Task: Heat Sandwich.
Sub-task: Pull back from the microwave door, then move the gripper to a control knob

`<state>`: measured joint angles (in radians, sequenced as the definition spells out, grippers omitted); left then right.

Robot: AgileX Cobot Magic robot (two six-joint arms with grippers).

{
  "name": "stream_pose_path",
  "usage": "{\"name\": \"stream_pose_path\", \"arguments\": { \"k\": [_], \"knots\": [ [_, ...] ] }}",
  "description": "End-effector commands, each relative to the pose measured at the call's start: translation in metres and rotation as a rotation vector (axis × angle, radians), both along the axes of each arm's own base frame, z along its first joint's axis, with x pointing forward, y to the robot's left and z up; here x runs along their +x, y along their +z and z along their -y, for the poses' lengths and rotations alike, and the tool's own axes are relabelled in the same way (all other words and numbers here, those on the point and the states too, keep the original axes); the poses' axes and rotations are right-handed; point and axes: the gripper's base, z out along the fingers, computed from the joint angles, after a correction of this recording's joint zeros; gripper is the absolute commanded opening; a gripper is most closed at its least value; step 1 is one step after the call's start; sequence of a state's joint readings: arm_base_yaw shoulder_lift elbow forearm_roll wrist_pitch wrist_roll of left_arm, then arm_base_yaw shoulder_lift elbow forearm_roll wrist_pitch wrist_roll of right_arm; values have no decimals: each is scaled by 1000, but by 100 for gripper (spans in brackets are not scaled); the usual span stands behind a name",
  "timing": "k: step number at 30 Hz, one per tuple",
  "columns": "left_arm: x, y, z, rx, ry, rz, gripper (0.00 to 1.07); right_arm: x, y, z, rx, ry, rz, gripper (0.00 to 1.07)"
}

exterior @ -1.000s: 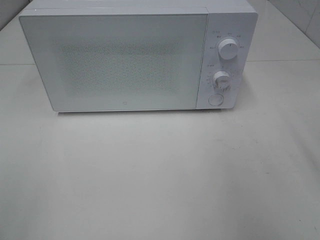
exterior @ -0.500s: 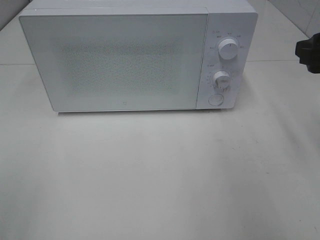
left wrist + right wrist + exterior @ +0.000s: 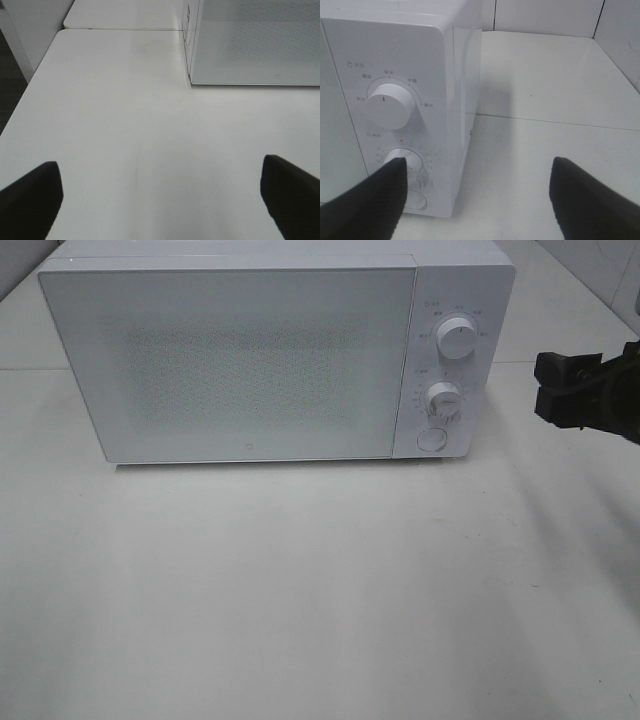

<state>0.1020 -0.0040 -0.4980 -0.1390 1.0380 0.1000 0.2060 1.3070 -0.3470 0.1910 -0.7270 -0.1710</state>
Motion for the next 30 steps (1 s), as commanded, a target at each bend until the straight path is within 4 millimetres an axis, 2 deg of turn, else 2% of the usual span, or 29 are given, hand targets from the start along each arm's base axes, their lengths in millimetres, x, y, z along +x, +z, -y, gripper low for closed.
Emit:
{"name": "stream_pose_path", "arguments": {
  "k": [1, 8, 17, 24, 30],
  "knots": [
    [-4, -1, 1, 0, 3, 27, 103, 0, -4, -7, 4, -13, 49, 76],
    [-4, -1, 1, 0, 3, 27, 103, 0, -23, -28, 55, -89, 62, 76],
    [-4, -1, 1, 0, 3, 27, 103, -7, -42, -56, 18, -73, 62, 76],
    [-4, -1, 1, 0, 3, 27, 103, -13, -57, -70, -10, -64, 45, 76],
    [-4, -1, 1, 0, 3, 27, 103, -16, -64, -74, -27, -76, 31, 76]
  ]
}}
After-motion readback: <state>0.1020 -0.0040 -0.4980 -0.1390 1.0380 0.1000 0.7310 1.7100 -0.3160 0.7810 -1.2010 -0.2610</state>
